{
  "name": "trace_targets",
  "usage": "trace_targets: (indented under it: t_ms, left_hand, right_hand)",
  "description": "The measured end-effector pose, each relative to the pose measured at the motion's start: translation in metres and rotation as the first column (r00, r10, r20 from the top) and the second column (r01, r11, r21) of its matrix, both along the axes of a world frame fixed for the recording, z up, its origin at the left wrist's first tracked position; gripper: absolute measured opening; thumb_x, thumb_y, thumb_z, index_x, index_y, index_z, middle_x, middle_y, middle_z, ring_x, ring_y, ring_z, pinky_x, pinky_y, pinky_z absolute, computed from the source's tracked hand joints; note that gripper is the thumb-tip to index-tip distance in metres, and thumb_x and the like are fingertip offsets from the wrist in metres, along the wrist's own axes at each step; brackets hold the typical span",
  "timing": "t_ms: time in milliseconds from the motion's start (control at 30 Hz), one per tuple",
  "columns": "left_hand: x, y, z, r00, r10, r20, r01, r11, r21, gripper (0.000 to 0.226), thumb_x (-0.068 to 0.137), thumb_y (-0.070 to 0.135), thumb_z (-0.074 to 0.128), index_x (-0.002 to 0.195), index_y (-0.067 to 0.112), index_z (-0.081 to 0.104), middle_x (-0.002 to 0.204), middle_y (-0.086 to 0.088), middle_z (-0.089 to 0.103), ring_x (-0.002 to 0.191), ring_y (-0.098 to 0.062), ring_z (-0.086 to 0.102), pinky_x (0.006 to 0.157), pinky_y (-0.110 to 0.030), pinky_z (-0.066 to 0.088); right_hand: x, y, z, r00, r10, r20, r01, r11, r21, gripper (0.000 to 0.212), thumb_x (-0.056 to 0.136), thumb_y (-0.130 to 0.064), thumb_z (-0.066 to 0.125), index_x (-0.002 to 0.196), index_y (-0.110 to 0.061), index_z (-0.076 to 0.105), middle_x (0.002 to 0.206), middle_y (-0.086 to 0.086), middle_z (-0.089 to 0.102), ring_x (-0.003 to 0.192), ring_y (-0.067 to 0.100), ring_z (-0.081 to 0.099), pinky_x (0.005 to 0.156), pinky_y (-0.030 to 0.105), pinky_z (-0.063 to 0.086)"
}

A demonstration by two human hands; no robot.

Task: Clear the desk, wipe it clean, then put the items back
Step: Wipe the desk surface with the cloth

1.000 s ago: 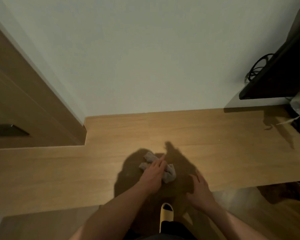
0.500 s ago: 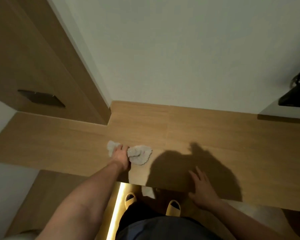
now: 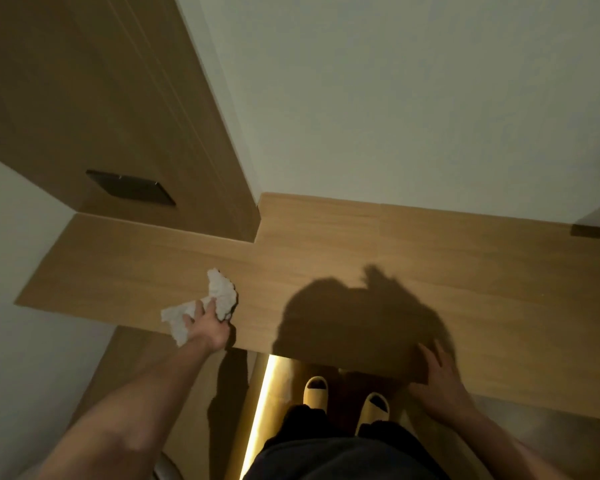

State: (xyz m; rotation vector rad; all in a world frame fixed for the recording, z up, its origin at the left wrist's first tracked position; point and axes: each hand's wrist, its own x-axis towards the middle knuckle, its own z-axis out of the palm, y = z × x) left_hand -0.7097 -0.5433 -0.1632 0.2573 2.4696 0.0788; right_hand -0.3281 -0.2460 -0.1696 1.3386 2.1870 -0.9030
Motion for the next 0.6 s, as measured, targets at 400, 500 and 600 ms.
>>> trace_targets:
  t_ms: [400,500,600]
  left_hand:
    - [0.149,0.144,-0.008,0.746,-0.666,0.010,0.628,0.708,0.323,0.070,0.085,0.024,0.055,0.154,0.023,0.044,0.166,-0.005,0.032,0.156,-0.026,0.017,0.128,-0.045,0.007]
    - [0.175,0.173,0.013,0.800,-0.589,0.116,0.446,0.713,0.542,0.062,0.084,0.002,0.060,0.146,0.011,0.055,0.159,-0.008,0.043,0.152,-0.032,0.028,0.128,-0.035,0.012]
    - [0.157,0.160,0.017,0.946,-0.322,0.021,0.232,0.722,0.652,0.059,0.082,-0.003,0.059,0.140,0.007,0.060,0.155,-0.013,0.048,0.149,-0.031,0.036,0.126,-0.034,0.019]
  right_hand:
    - [0.027,-0.014,-0.006,0.995,-0.094,-0.042,0.094,0.996,0.001,0.088,0.088,-0.041,0.074,0.161,-0.023,0.028,0.172,0.008,0.009,0.157,0.029,0.014,0.125,0.041,0.025]
    - [0.026,-0.003,-0.001,0.986,-0.136,-0.099,0.136,0.991,-0.009,0.093,0.079,-0.045,0.077,0.158,-0.028,0.031,0.170,0.003,0.015,0.153,0.033,0.024,0.118,0.046,0.038]
    - [0.034,0.013,0.005,0.987,-0.100,-0.126,0.103,0.994,0.021,0.090,0.084,-0.029,0.077,0.160,-0.025,0.028,0.170,0.001,0.011,0.152,0.034,0.027,0.109,0.043,0.045]
